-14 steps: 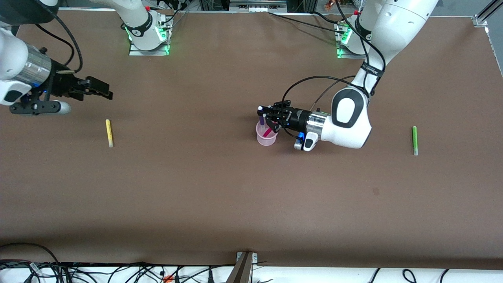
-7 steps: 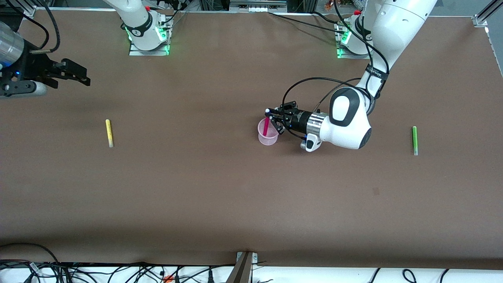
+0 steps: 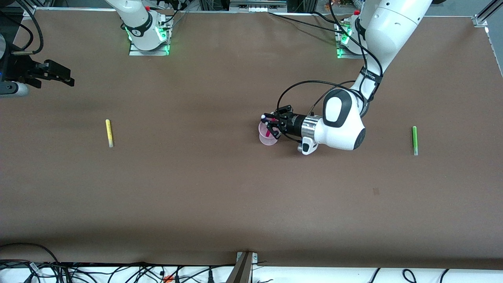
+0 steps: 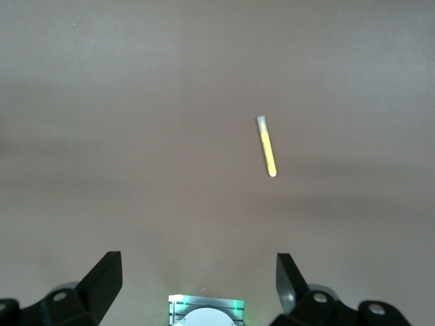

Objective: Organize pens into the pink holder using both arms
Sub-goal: 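Move the blue marker over the pink cup with the left gripper while the right withdraws, then release the blue marker into the pink cup with the left gripper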

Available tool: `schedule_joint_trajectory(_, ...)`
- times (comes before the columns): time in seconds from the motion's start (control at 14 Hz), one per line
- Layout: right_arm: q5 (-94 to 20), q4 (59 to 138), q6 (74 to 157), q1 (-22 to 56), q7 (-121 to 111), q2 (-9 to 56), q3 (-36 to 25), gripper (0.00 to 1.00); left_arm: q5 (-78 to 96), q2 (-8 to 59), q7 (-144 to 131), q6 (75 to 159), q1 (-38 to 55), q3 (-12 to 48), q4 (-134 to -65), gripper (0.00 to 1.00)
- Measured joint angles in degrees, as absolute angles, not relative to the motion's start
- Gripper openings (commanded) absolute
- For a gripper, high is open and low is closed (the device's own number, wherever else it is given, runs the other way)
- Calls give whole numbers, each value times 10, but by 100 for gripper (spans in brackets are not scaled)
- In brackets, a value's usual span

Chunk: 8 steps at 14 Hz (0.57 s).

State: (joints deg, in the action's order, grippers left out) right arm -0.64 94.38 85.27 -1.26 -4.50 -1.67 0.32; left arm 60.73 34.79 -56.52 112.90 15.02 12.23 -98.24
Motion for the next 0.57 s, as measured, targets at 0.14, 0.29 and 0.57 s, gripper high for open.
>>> schedule_joint_trajectory(0.14,0,943,853,-13,-45,-23,9,100,607,352,-596,1129,151,122,-968,100)
schedule_joint_trajectory(0.29,5,943,850,-13,-35,-30,23,100,606,352,-623,1129,151,121,-954,100)
schedule_joint_trajectory(0.57,46,931,832,-11,17,-36,65,100,454,341,-652,1126,148,118,-922,100)
